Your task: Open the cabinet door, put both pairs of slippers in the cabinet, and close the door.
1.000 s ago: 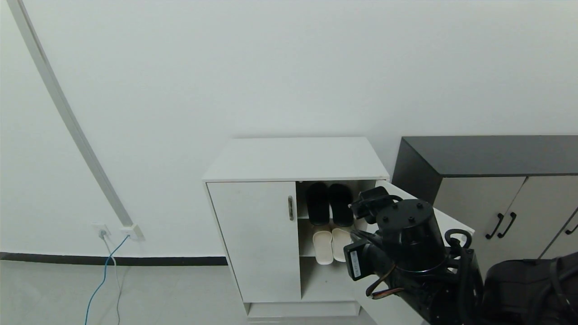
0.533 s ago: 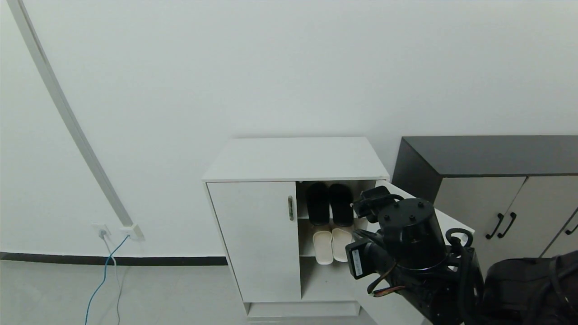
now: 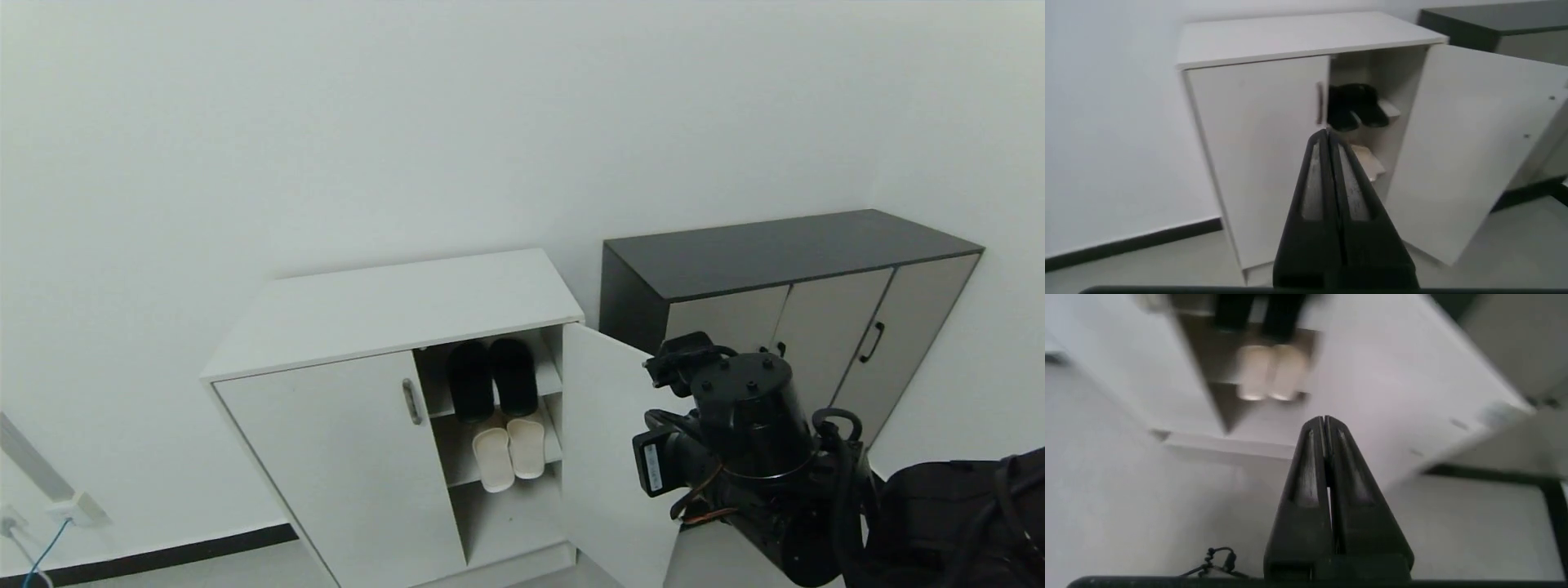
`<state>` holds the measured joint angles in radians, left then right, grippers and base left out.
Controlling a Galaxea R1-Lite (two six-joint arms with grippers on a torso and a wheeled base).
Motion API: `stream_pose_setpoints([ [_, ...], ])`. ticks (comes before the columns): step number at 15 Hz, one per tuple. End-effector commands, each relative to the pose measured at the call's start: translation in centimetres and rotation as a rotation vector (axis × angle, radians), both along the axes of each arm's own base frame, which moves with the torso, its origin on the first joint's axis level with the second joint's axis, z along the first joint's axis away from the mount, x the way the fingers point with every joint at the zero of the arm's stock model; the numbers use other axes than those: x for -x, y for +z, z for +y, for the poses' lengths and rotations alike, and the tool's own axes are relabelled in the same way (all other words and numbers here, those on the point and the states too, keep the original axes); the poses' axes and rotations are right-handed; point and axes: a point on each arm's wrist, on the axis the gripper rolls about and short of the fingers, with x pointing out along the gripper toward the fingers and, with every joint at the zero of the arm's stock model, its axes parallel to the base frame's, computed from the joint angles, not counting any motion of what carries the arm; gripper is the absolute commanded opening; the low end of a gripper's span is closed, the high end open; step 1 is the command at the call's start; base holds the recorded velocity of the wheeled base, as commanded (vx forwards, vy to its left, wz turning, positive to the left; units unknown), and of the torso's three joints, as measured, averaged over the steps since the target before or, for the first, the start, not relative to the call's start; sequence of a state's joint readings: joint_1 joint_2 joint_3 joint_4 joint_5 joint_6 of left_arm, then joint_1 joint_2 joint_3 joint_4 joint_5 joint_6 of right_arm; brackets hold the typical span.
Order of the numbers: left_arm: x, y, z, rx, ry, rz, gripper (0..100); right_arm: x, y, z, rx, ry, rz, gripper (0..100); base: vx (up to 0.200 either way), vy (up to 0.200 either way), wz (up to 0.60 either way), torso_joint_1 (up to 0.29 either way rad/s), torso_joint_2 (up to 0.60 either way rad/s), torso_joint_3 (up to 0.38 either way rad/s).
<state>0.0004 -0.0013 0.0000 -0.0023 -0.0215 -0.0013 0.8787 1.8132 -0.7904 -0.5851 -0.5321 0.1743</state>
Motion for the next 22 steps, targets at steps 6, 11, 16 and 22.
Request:
stream_pose_setpoints([
  [6, 0.0, 0.1, 0.0, 0.000, 0.001, -0.001, 0, -0.2, 0.1, -0.3, 0.003, -0.007, -0.017, 0, -0.033, 0.000, 0.00, 0.000, 0.00, 0.000],
  [11, 0.0, 0.0, 0.0, 0.000, 0.001, 0.001, 0, -1.7, 0.4, -1.4, 0.002, -0.052, -0.050, 0, -0.120, 0.000, 0.00, 0.001, 0.00, 0.001],
  [16, 0.0, 0.0, 0.0, 0.000, 0.001, 0.001, 0, -10.4, 0.6, -3.0, -0.028, -0.204, -0.071, 0, 0.000, 0.000, 0.00, 0.000, 0.00, 0.000],
  [22, 0.0, 0.0, 0.0, 0.000, 0.001, 0.001, 0, -19.0, -0.1, -5.6, -0.069, -0.241, -0.008, 0, 0.000, 0.000, 0.00, 0.000, 0.00, 0.000],
])
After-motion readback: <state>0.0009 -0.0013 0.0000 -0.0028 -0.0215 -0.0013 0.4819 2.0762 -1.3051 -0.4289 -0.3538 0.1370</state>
